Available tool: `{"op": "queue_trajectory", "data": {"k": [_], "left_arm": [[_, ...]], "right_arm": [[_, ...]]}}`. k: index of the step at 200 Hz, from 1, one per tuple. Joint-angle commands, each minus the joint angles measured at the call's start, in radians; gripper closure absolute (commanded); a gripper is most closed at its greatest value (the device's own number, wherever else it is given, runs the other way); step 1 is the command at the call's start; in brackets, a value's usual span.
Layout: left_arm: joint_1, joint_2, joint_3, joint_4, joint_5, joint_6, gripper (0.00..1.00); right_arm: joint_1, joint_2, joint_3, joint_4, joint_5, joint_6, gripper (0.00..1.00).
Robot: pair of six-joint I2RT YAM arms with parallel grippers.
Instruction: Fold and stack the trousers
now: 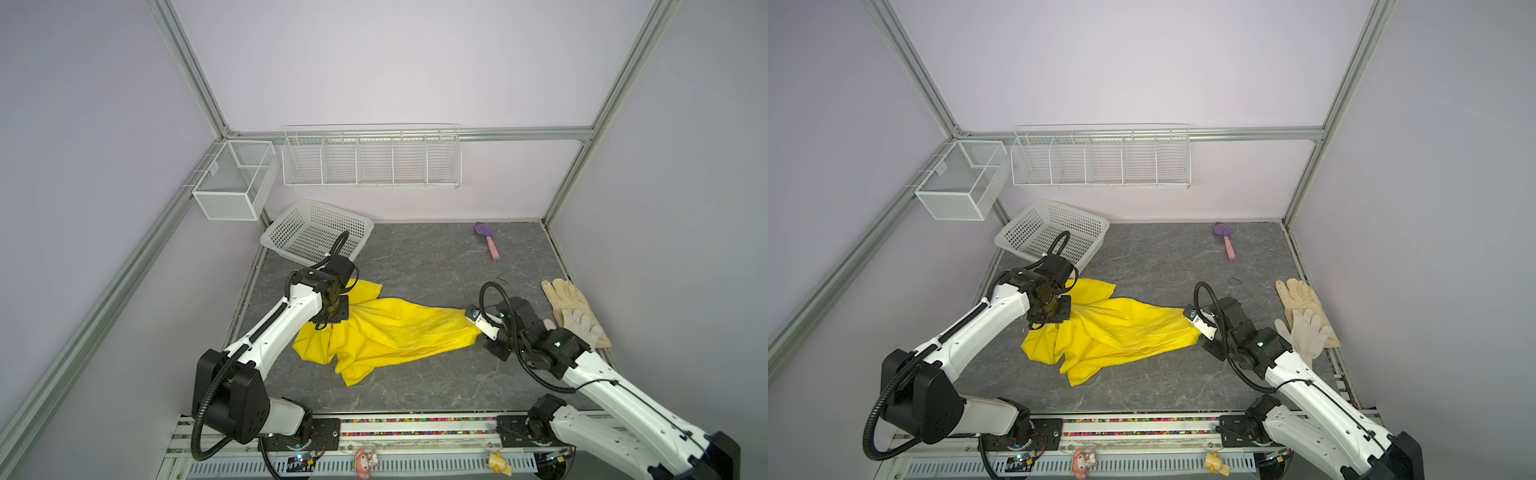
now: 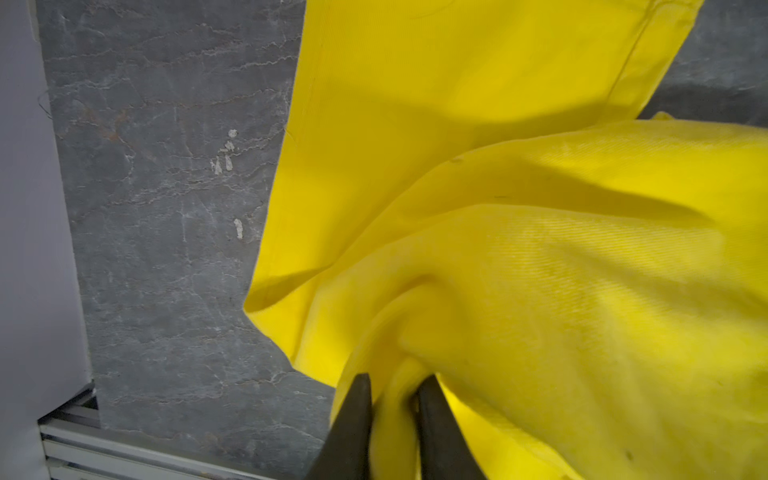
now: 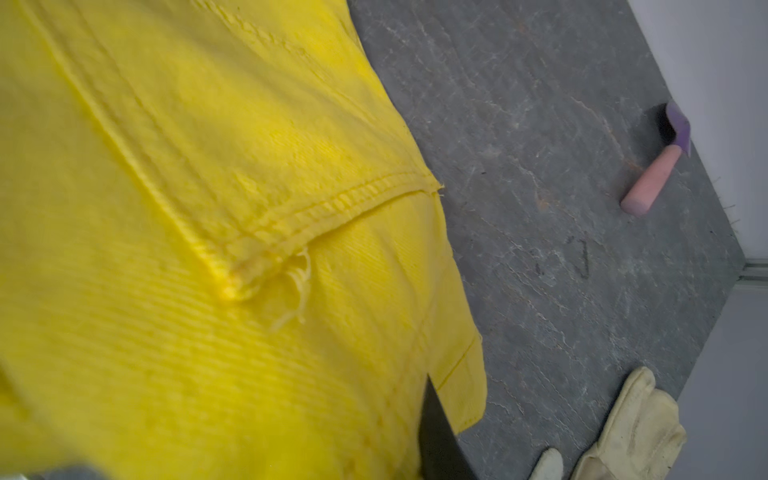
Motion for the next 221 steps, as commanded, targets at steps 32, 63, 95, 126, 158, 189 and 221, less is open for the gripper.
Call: {"op": "queue_trajectory", "data": {"k": [32, 63, 95, 126, 158, 189, 221], "left_arm": [[0.007, -0.050, 0.049, -0.083, -0.034, 0.026, 1.00], [0.006, -0.082, 0.110, -0.154, -0.112, 0.010, 1.00], [0.007, -0.142, 0.237, -0.265, -0.134, 0.045, 1.00], [0.008, -0.238, 0.302, -0.205, -0.070, 0.084, 1.00], [0.006, -0.190, 0.338, -0.197, -0.039, 0.101, 1.00], [0.007, -0.146, 0.316, -0.139, -0.012, 0.104, 1.00], [0.007, -0.124, 0.306, -0.119, -0.018, 0.107, 1.00]], "right_arm": [[-0.093, -0.039, 0.113, -0.072, -0.112, -0.044, 0.90], [-0.099, -0.009, 0.124, -0.124, -0.228, -0.082, 0.82], [-0.092, 0.040, 0.080, -0.165, -0.413, -0.120, 0.83], [0.014, 0.096, 0.021, -0.159, -0.444, -0.132, 0.79], [0.043, 0.177, -0.013, -0.040, -0.367, -0.080, 0.64], [0.042, 0.281, -0.005, 0.071, -0.322, -0.038, 0.61], [0.042, 0.324, 0.003, 0.144, -0.358, 0.007, 0.67]]}}
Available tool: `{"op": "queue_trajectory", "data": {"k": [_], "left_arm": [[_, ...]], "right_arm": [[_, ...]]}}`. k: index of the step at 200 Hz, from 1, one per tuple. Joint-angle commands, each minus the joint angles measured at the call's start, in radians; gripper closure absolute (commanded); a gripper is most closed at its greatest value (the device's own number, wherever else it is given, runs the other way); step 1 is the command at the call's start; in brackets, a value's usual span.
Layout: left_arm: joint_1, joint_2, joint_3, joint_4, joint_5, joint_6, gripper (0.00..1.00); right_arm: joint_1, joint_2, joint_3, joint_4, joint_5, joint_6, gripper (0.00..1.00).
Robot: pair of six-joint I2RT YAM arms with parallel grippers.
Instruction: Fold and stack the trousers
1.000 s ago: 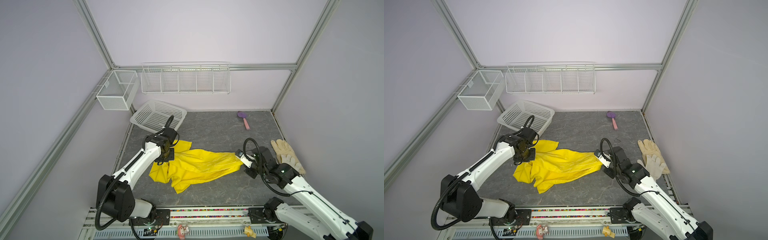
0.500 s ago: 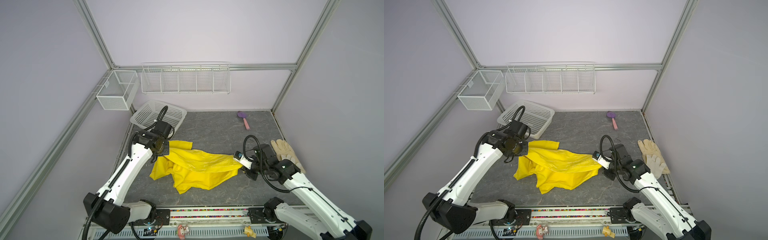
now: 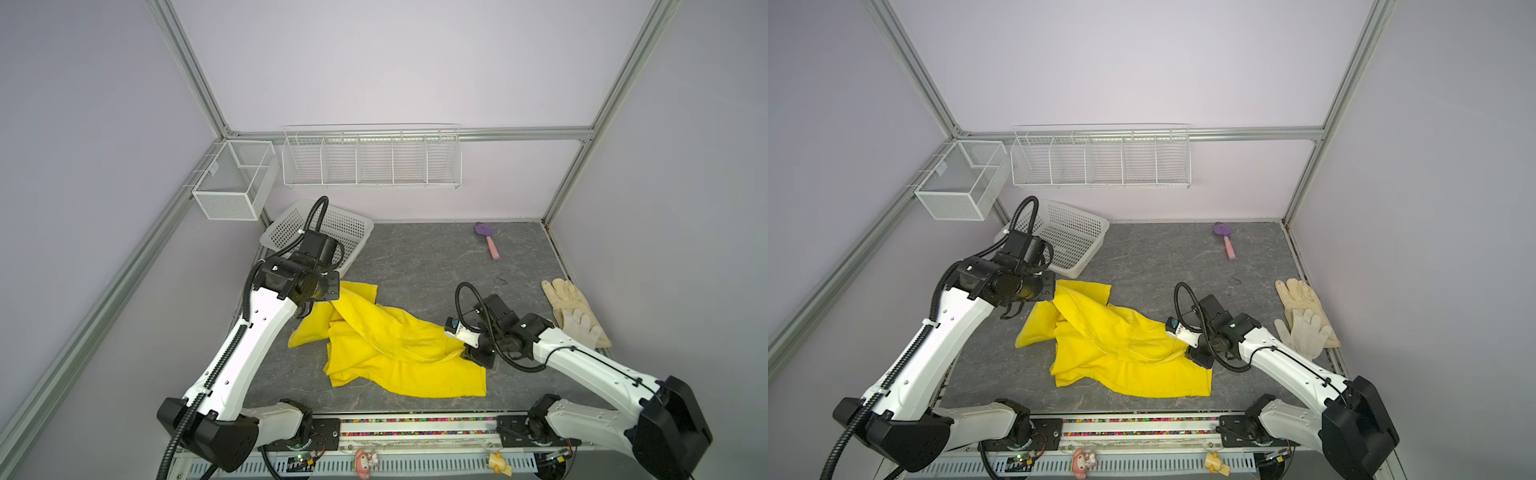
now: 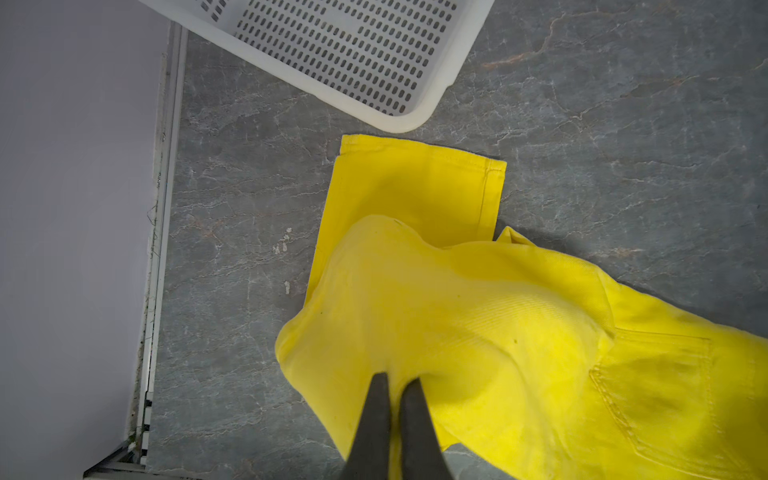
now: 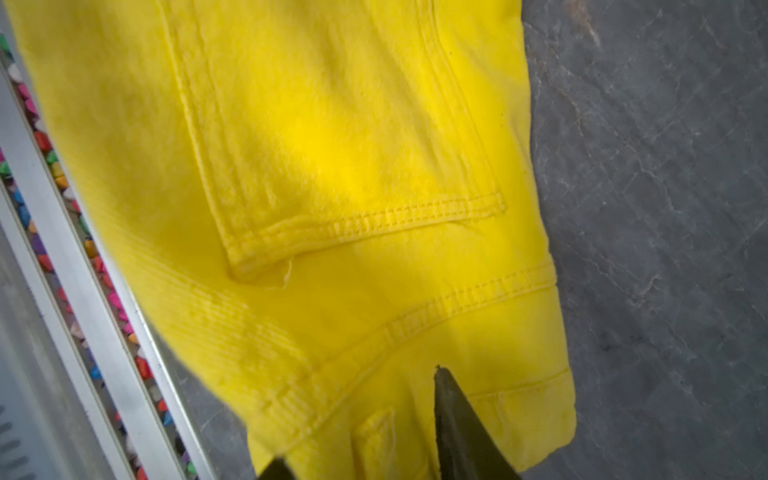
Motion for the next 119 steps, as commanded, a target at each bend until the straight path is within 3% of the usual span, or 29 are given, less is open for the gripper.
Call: {"op": "queue_trajectory", "data": {"k": [1, 30, 49, 96, 119], "left_arm": [[0.007, 0.001, -0.002, 0.012, -0.002, 0.017, 1.00], [0.007, 0.017, 0.012, -0.085, -0.185, -0.015, 1.00], [0.007, 0.003, 0.057, -0.172, -0.264, -0.012, 1.00], [0.007, -0.190, 0.110, -0.195, -0.186, 0.124, 1.00], [0.008, -0.270, 0.108, -0.142, -0.172, 0.181, 1.00]], "right_arm": [[0.003, 0.018, 0.009, 0.100, -0.025, 0.045, 0.68], [-0.053, -0.043, 0.039, 0.054, -0.105, 0.080, 0.87], [-0.123, -0.124, 0.068, -0.018, -0.168, 0.096, 0.91], [-0.155, -0.358, 0.227, -0.237, -0.200, 0.068, 0.91], [-0.170, -0.394, 0.294, -0.289, -0.105, 0.044, 0.93]]}}
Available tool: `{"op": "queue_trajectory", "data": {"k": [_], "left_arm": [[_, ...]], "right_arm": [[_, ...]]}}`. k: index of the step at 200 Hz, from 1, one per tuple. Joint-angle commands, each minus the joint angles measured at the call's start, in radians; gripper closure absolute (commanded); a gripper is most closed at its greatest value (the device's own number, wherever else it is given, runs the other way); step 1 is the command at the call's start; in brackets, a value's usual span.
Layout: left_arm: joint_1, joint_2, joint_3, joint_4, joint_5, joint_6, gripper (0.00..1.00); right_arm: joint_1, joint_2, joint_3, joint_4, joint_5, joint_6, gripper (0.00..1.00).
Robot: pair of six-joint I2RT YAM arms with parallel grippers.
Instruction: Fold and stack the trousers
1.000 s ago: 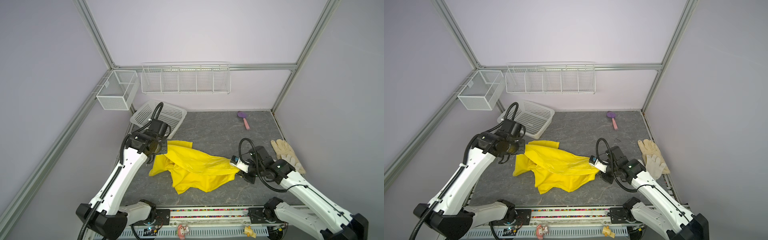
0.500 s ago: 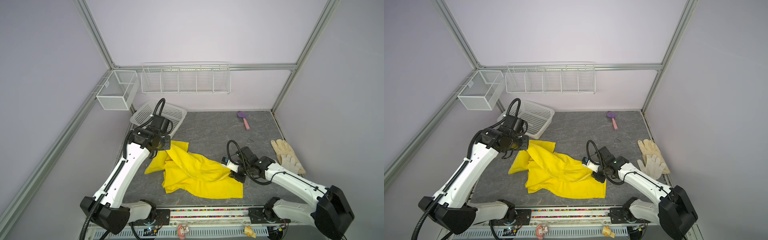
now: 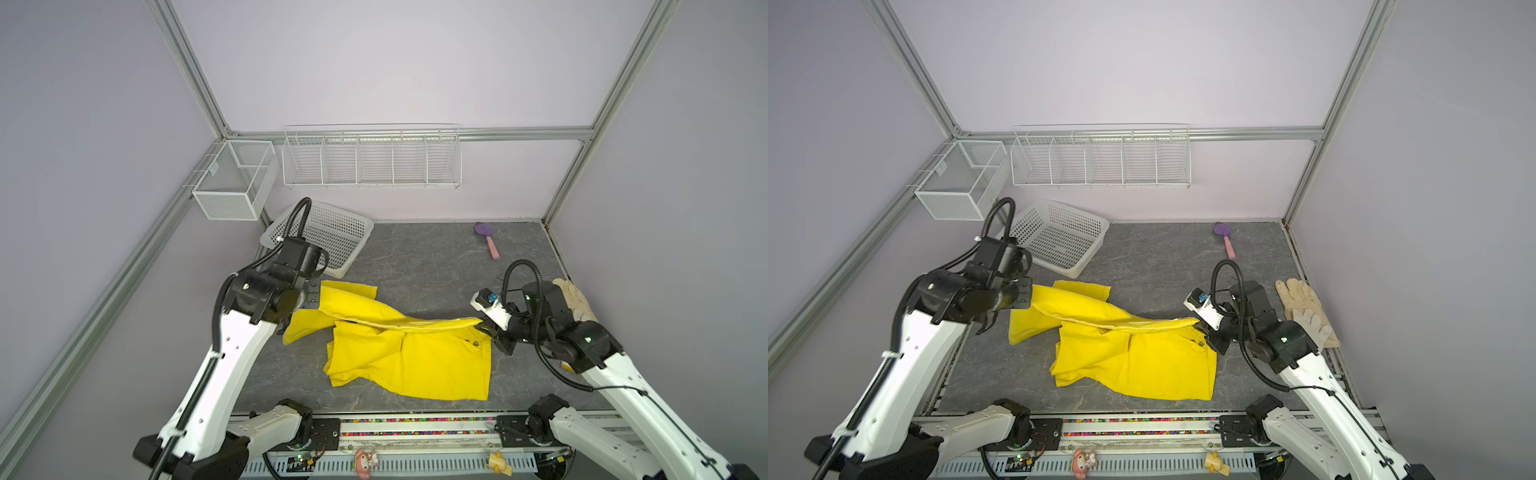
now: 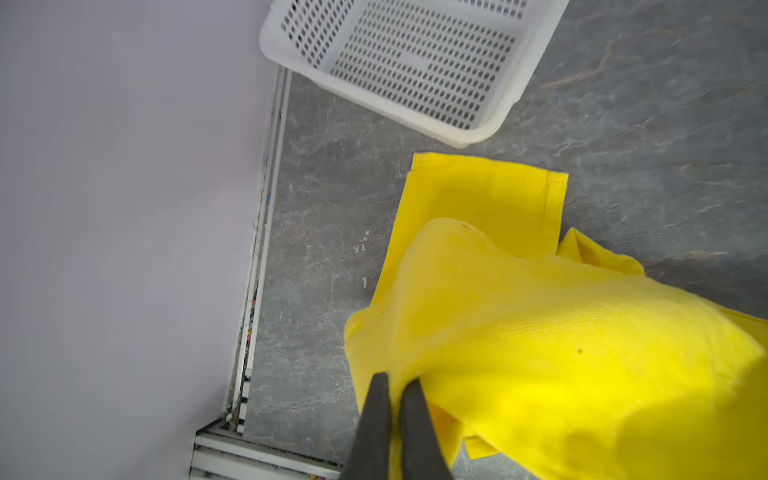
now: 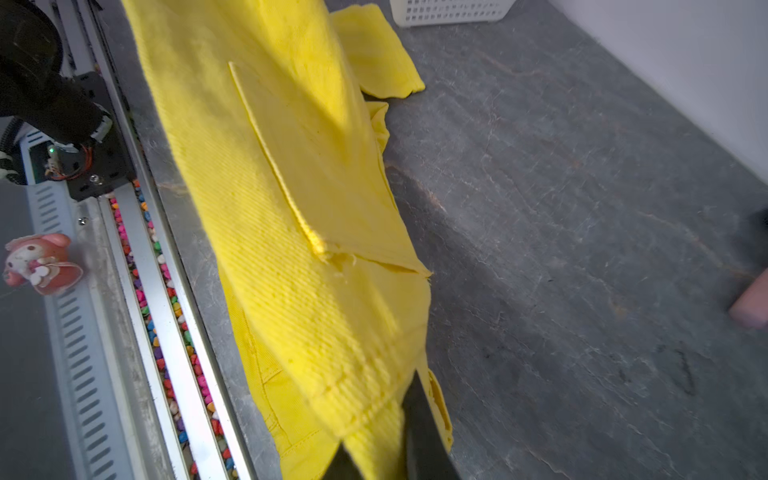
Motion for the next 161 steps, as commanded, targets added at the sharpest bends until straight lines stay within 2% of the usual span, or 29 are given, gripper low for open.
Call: {"op": "queue_trajectory", "data": {"k": [1, 16, 44, 71, 90, 118, 161], "left_arm": [[0.009, -0.090, 0.037, -0.003, 0.003, 0.095, 1.00], [0.008, -0.049, 0.015, 0.045, 0.057, 0.139, 1.00], [0.008, 0.110, -0.018, 0.216, 0.195, 0.171, 1.00], [0.007, 0.268, -0.070, 0.424, 0.313, 0.172, 1.00], [0.003, 0.415, -0.045, 0.462, 0.325, 0.183, 1.00], [-0.017, 0.596, 0.032, 0.464, 0.296, 0.182, 1.00], [-0.078, 0.746, 0.059, 0.488, 0.272, 0.144, 1.00]], "right_arm": [[-0.021, -0.040, 0.069, -0.110, 0.047, -0.032, 0.93], [-0.083, -0.046, 0.075, -0.067, 0.130, -0.065, 0.94], [-0.236, 0.040, 0.092, -0.026, 0.100, -0.081, 0.93], [-0.333, 0.134, 0.044, 0.081, 0.208, -0.065, 0.93], [-0.391, 0.239, 0.064, 0.124, 0.233, -0.041, 0.93], [-0.422, 0.384, 0.113, 0.164, 0.352, -0.019, 0.93], [-0.456, 0.575, 0.171, 0.170, 0.403, 0.001, 0.92]]}}
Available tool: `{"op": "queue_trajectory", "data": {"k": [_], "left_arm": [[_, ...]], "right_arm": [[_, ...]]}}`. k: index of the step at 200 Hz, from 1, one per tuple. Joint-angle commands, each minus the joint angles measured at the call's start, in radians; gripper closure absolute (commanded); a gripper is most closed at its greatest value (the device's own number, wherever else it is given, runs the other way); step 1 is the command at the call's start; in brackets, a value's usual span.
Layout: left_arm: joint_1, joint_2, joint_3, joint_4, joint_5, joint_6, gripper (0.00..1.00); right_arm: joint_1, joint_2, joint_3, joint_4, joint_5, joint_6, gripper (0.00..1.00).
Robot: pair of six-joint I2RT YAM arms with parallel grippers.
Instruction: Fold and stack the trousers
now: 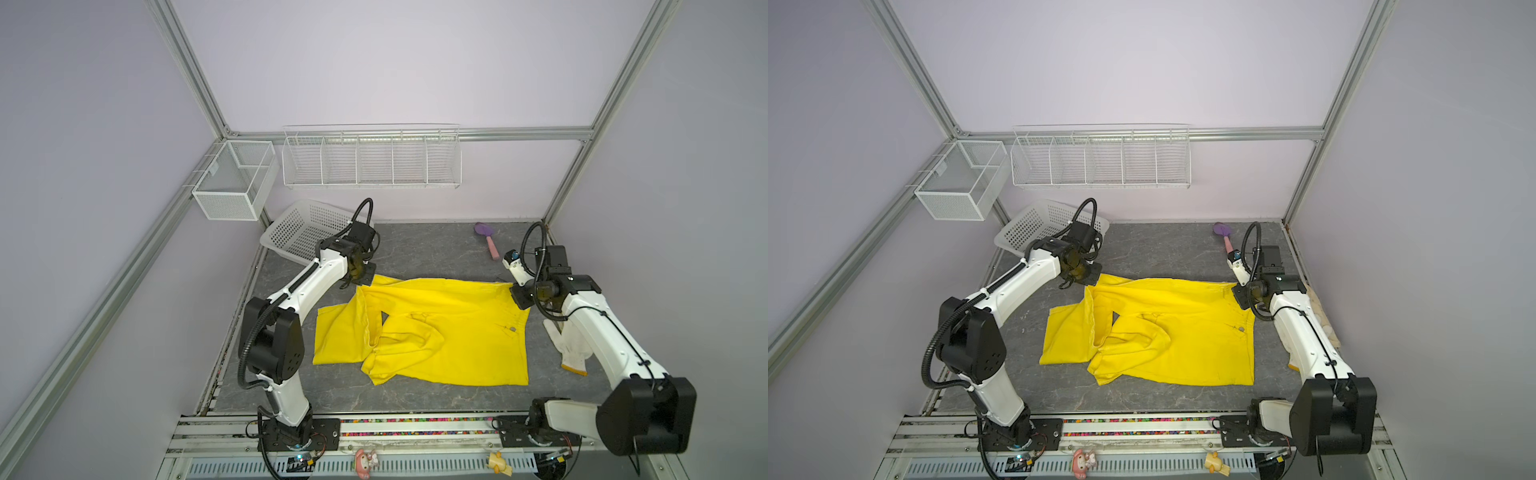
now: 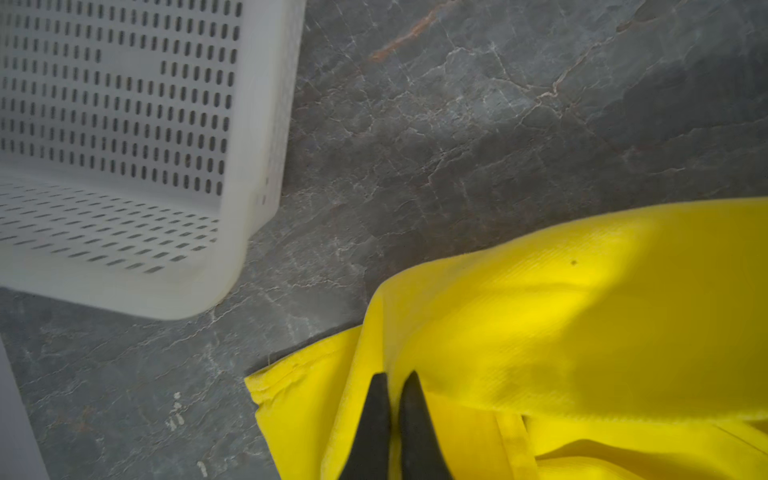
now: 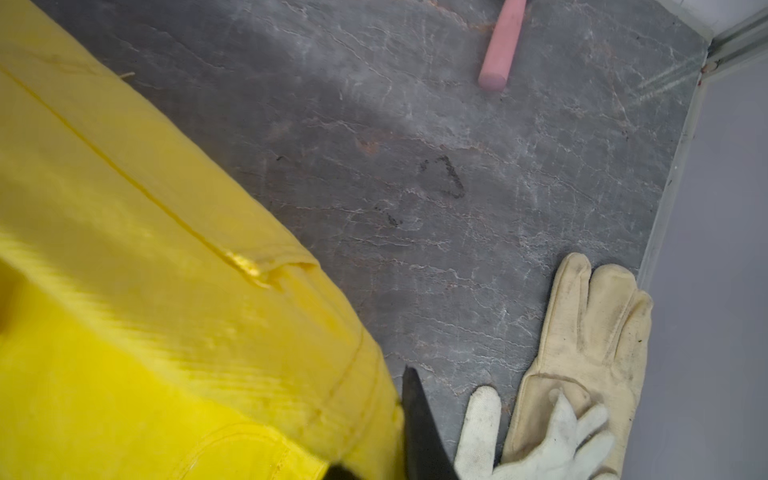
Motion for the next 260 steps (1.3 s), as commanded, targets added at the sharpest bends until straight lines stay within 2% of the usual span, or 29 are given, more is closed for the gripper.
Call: {"op": "queue_trajectory", "data": {"k": [1, 42, 100, 110, 116, 136, 145, 159, 185, 210, 221, 228, 246, 260], "left_arm": [[-0.030, 0.047, 0.045, 0.024, -0.012, -0.018, 1.00], [-0.062, 0.114, 0.093, 0.045, -0.037, -0.083, 1.00], [-0.079, 0.190, 0.178, -0.007, -0.055, -0.094, 1.00], [-0.079, 0.204, 0.198, -0.026, -0.042, -0.093, 1.00], [-0.079, 0.212, 0.211, -0.041, -0.034, -0.094, 0.99], [-0.081, 0.209, 0.234, -0.076, 0.009, -0.102, 0.84], [-0.081, 0.197, 0.238, -0.092, 0.024, -0.107, 0.74], [-0.080, 0.174, 0.249, -0.139, 0.045, -0.112, 0.65], [-0.081, 0.083, 0.224, -0.215, 0.040, -0.148, 0.52], [-0.083, -0.050, 0.110, -0.229, 0.055, -0.230, 0.50], [-0.095, -0.109, 0.045, -0.228, 0.070, -0.272, 0.49], [-0.106, -0.143, 0.002, -0.224, 0.070, -0.301, 0.49], [-0.155, -0.226, -0.095, -0.205, 0.075, -0.380, 0.47], [-0.206, -0.265, -0.157, -0.185, 0.079, -0.442, 0.46]], "right_arm": [[-0.014, 0.072, 0.042, 0.045, 0.070, 0.017, 0.92], [-0.022, 0.252, 0.127, 0.061, 0.138, -0.027, 0.92], [-0.028, 0.482, 0.223, 0.119, 0.232, -0.082, 0.87], [-0.028, 0.499, 0.235, 0.130, 0.224, -0.080, 0.82], [-0.028, 0.504, 0.239, 0.136, 0.220, -0.079, 0.74], [-0.024, 0.512, 0.267, 0.106, 0.210, -0.064, 0.56], [-0.026, 0.498, 0.270, 0.090, 0.192, -0.039, 0.47], [-0.031, 0.451, 0.271, 0.054, 0.133, 0.033, 0.35], [-0.037, 0.324, 0.218, 0.023, -0.026, 0.143, 0.26], [-0.022, 0.166, 0.097, 0.043, -0.213, 0.315, 0.24], [-0.002, 0.109, 0.044, 0.052, -0.246, 0.379, 0.23], [0.017, 0.069, 0.009, 0.056, -0.252, 0.424, 0.22], [0.083, -0.033, -0.068, 0.051, -0.225, 0.546, 0.07], [0.140, -0.110, -0.124, 0.043, -0.194, 0.647, 0.05]]}}
